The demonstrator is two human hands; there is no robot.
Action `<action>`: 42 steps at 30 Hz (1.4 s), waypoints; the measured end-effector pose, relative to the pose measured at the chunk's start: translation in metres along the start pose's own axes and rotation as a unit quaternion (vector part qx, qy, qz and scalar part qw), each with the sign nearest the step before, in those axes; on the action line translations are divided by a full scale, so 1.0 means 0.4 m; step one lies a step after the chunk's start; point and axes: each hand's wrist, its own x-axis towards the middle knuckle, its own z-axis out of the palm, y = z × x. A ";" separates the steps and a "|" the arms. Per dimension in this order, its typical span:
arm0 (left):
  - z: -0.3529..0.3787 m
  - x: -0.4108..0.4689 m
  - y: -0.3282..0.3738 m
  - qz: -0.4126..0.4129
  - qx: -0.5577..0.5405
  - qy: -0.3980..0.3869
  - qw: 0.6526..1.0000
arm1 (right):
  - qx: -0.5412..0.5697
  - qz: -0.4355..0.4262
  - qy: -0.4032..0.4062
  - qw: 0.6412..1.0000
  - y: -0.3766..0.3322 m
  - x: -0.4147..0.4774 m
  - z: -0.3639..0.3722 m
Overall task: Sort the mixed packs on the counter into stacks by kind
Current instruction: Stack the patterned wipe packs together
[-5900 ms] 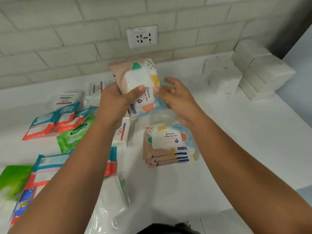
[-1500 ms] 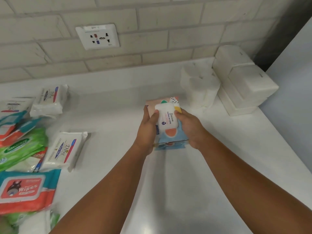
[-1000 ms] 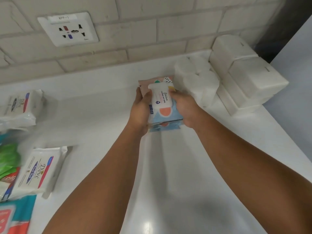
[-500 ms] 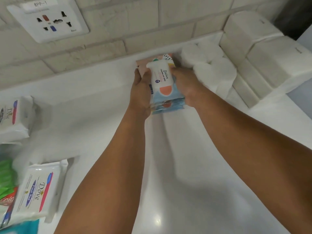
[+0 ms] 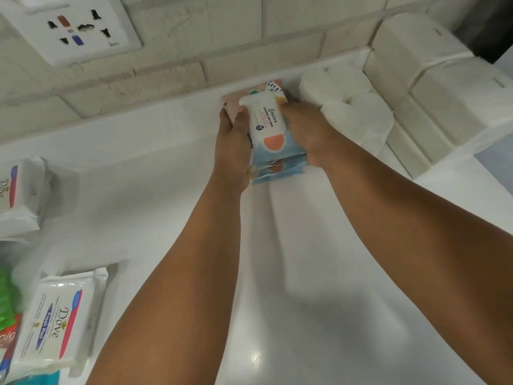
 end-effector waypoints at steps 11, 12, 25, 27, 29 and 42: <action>-0.022 -0.035 0.016 -0.015 0.036 -0.006 0.999 | -0.110 -0.025 0.002 0.994 -0.021 -0.022 -0.019; -0.024 -0.040 0.015 -0.016 0.040 -0.009 0.999 | -0.135 -0.021 0.007 0.991 -0.026 -0.023 -0.020; -0.035 -0.125 0.054 0.004 0.143 -0.002 0.990 | -0.185 -0.080 0.036 0.979 -0.050 -0.116 -0.010; -0.037 -0.149 0.075 0.014 0.189 0.031 0.981 | -0.185 -0.099 0.051 0.976 -0.054 -0.144 -0.010; -0.055 -0.169 0.090 0.048 0.237 0.060 0.968 | -0.199 -0.113 0.072 0.971 -0.056 -0.181 -0.009; -0.298 -0.481 0.145 0.145 0.336 0.119 0.923 | -0.185 -0.226 0.051 0.955 -0.046 -0.488 0.174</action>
